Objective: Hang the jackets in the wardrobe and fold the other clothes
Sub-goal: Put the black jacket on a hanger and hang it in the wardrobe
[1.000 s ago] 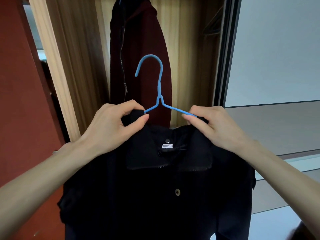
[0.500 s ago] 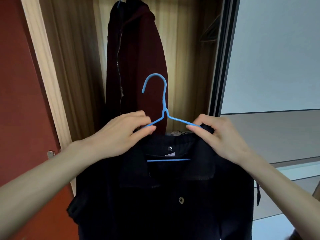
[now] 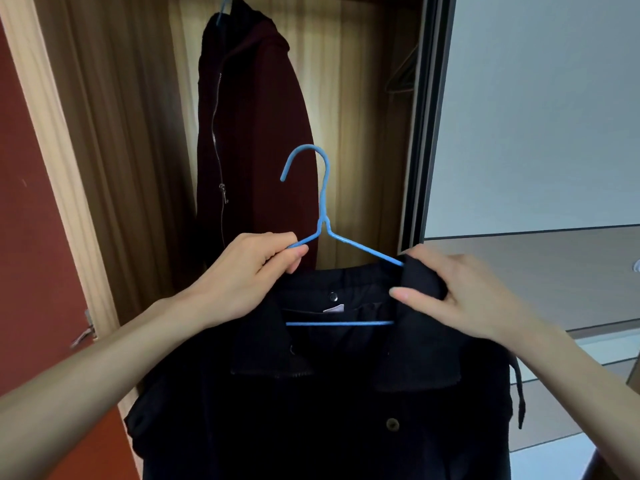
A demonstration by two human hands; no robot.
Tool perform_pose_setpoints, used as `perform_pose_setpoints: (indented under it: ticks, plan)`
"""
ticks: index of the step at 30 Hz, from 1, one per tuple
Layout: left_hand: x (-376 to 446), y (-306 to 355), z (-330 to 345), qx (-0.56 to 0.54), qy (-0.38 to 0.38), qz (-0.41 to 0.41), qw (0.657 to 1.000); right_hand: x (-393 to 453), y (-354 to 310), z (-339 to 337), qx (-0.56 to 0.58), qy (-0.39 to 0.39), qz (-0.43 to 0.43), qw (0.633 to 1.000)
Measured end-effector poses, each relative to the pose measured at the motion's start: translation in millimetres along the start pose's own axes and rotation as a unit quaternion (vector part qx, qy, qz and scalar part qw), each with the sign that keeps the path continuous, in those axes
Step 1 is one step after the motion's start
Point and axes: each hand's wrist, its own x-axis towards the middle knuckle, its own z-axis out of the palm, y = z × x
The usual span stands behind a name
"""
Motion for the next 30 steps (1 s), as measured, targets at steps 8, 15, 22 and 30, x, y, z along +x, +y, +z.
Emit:
perform_pose_setpoints:
  ticks: [8,15,22,30]
  plan:
    - [21,-4,2,0.047,-0.002,0.041,0.998,-1,3,-12,0.198,0.036,0.056,0.978]
    - [66,16,10,0.188,0.081,0.07,0.976,13,15,-57,0.121,0.052,0.054,0.99]
    - [122,41,-8,0.187,0.098,0.125,0.969,41,23,-109,-0.098,0.027,-0.003,0.995]
    - [154,45,-20,0.204,0.087,0.126,0.967,74,10,-144,0.041,0.003,0.019,0.999]
